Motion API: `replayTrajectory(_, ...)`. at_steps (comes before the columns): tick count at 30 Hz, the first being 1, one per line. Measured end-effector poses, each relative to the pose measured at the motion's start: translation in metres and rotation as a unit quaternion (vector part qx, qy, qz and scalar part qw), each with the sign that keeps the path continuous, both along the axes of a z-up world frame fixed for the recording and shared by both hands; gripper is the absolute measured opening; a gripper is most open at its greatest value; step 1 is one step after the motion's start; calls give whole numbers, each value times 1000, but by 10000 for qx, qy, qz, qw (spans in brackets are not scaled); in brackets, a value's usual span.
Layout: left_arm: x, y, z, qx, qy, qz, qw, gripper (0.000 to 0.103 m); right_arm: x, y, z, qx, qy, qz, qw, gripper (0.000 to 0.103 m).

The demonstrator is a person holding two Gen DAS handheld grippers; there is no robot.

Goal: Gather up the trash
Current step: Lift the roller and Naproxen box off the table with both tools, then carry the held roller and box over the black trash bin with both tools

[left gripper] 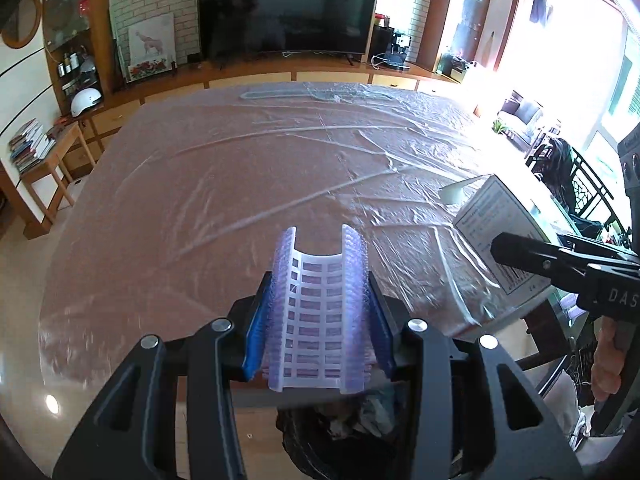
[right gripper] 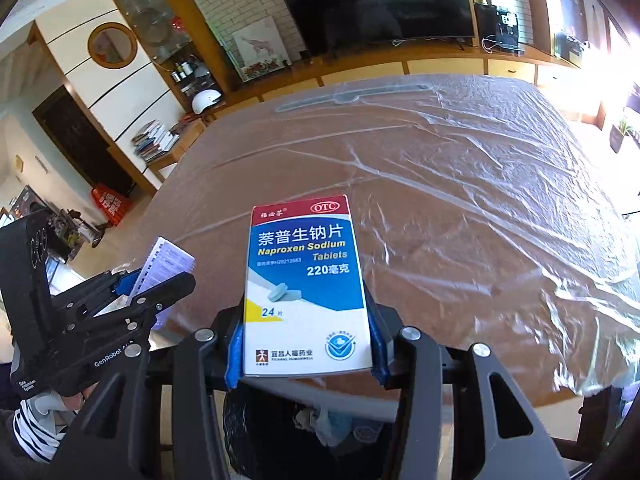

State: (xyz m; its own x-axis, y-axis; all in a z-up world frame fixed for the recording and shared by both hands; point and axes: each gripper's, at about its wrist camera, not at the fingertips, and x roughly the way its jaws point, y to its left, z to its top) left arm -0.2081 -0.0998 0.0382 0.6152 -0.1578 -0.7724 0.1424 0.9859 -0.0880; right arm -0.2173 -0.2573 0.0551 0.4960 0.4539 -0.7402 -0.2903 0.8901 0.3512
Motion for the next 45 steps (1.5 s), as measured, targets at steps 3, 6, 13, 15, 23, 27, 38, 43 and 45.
replayTrajectory(3,-15,-4,0,2,1,73,10000,44,-13,-6,-1,10,14,57,10000,46)
replayTrajectory(6,-24,-6,-1,0,29,130,9999,44,-23,-11,-3,59,80,74,9999,46)
replayTrajectory(13,-44,-8,-3,-17,20,76,10000,44,-45,-11,-4,47,115,41,9999,46)
replayTrajectory(15,-46,-8,-2,-11,2,20,10000,44,-52,-11,-4,48,122,23,9999,46)
replayTrajectory(23,-65,-1,-5,-137,27,-222,9997,44,-87,-2,-12,0,288,-158,9995,46)
replayTrajectory(27,-79,2,-11,-162,93,-414,9990,44,-107,8,-16,-79,357,-216,9991,46)
replayTrajectory(38,-101,0,-34,-80,400,-801,9960,44,-139,23,-38,-219,765,-262,9965,46)
replayTrajectory(43,-106,-6,-52,36,594,-933,9939,44,-142,26,-55,-331,927,-233,9949,46)
replayTrajectory(45,-106,-8,-58,94,657,-981,9930,44,-142,26,-62,-397,997,-217,9940,46)
